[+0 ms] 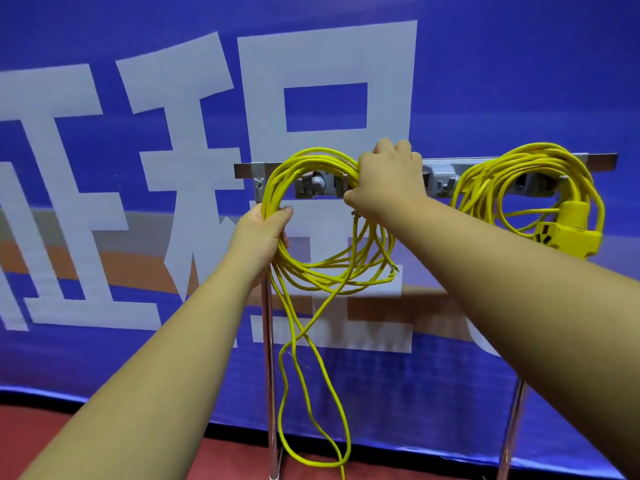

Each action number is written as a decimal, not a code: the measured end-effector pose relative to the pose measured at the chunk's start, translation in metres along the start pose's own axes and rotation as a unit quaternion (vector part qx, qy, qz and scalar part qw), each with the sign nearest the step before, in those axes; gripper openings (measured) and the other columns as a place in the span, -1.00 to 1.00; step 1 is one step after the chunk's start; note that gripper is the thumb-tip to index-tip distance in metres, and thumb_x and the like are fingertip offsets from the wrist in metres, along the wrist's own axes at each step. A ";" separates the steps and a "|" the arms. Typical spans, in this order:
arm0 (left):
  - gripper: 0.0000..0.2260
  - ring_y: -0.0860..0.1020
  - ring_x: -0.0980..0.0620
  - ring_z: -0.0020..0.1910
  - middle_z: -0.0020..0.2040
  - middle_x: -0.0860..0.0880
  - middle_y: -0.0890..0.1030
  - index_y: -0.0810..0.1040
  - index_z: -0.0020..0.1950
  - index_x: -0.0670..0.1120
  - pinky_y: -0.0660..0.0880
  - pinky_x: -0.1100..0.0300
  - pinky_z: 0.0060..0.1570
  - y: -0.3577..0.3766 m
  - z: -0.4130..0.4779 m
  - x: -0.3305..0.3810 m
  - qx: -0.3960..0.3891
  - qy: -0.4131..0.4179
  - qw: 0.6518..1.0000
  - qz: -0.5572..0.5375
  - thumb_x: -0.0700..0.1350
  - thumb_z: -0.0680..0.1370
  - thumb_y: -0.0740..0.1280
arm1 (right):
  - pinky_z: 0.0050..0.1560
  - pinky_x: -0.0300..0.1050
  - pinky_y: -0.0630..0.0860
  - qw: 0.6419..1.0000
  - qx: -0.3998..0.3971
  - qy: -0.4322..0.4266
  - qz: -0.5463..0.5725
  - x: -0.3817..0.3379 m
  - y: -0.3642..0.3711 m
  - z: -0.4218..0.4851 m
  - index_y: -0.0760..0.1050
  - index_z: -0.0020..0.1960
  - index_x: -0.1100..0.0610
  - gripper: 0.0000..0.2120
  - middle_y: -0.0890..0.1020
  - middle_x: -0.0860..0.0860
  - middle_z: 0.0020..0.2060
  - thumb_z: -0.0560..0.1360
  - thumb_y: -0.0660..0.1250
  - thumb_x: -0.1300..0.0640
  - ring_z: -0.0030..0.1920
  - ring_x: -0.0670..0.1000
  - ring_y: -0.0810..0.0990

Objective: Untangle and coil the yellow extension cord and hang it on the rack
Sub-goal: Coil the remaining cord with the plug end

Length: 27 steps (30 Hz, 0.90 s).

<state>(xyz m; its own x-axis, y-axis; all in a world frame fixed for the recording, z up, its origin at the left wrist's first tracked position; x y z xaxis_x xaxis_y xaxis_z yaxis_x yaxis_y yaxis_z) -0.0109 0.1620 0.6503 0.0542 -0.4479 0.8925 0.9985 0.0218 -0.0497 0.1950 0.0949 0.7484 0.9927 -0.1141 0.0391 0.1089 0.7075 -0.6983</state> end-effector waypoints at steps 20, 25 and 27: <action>-0.90 0.48 -0.03 -0.36 -0.35 -0.07 0.49 0.54 -0.09 -0.04 0.47 -0.06 -0.20 -0.007 -0.057 0.065 -0.019 0.059 0.995 -0.081 -0.03 0.56 0.37 | -0.27 -0.07 0.63 0.886 -0.032 0.055 0.459 0.013 -0.069 -0.069 0.40 0.02 0.03 -0.82 0.63 0.07 -0.17 0.50 0.39 0.12 -0.27 0.01 0.64; -0.86 0.46 -0.03 -0.39 -0.39 -0.07 0.48 0.52 -0.10 -0.02 0.43 -0.10 -0.18 0.012 -0.087 0.037 -0.052 0.026 0.995 -0.076 0.00 0.58 0.41 | 0.06 0.29 0.69 0.728 -0.203 0.089 0.649 0.025 -0.044 -0.116 0.42 0.36 0.27 -0.62 0.77 0.22 -0.04 0.55 0.27 0.35 -0.09 0.31 0.76; -0.86 0.43 -0.06 -0.41 -0.41 -0.08 0.47 0.51 -0.11 -0.02 0.40 -0.11 -0.20 0.021 -0.097 0.023 -0.063 0.008 0.996 -0.066 0.00 0.56 0.41 | -0.02 0.19 0.71 0.666 -0.248 0.106 0.695 0.031 -0.031 -0.139 0.43 0.33 0.40 -0.66 0.75 0.25 -0.07 0.57 0.26 0.36 -0.04 0.31 0.75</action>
<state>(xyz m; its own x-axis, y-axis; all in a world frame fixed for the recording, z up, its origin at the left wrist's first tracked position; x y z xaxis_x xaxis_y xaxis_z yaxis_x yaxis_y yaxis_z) 0.0109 0.0652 0.6260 -0.0788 -0.4532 0.8879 0.9886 -0.1499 0.0112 0.2149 -0.0273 0.6717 0.0803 0.2781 -0.9572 -0.9913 -0.0786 -0.1059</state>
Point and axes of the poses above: each hand's wrist, its own z-axis towards the middle knuckle, its own y-axis out of the palm, x = y × z, the point moved 4 cm from there along z, towards the middle knuckle
